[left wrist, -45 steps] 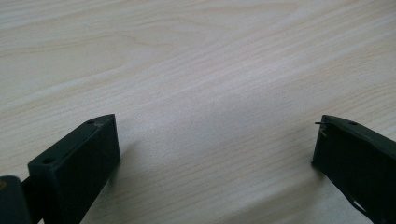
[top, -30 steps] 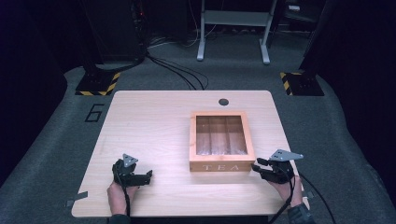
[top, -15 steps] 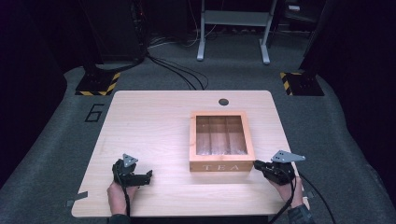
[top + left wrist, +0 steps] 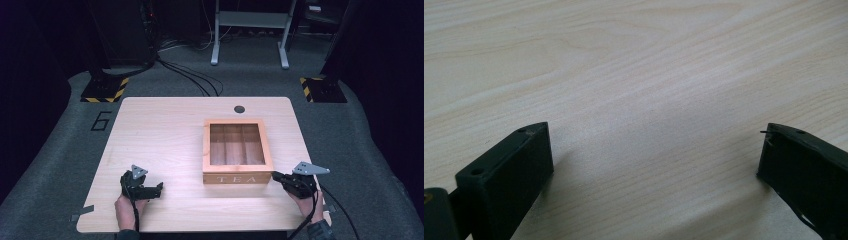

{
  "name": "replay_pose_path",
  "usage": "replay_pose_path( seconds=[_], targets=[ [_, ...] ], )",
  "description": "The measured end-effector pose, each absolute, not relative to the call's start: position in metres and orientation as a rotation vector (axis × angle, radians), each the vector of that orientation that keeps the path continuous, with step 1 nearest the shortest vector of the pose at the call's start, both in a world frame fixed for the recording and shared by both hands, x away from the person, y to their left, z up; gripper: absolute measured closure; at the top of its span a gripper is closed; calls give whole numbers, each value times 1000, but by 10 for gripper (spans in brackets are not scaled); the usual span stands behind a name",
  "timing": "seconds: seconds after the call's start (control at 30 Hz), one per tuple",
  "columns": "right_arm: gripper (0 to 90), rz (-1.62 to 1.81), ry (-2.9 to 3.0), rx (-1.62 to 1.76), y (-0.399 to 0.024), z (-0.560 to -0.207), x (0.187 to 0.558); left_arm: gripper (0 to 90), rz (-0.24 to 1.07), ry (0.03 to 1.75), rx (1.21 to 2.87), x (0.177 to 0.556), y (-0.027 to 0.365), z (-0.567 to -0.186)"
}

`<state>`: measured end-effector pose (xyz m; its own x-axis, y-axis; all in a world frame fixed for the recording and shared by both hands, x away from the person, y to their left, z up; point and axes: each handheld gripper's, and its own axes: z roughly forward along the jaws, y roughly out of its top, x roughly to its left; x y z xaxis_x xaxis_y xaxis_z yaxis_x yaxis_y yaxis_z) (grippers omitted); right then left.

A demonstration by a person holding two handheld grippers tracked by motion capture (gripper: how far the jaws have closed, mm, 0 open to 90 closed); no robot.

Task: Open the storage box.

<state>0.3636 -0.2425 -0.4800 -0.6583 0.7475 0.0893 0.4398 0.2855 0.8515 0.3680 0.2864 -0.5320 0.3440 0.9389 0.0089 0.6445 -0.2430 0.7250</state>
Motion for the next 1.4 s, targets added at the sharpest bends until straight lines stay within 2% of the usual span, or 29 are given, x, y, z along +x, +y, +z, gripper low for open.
replay_pose_path(
  seconds=[1.4],
  targets=[
    [866,1442,2072,997,-239,-471,366,15,605,1375,1982,368,286,-532]
  ],
)
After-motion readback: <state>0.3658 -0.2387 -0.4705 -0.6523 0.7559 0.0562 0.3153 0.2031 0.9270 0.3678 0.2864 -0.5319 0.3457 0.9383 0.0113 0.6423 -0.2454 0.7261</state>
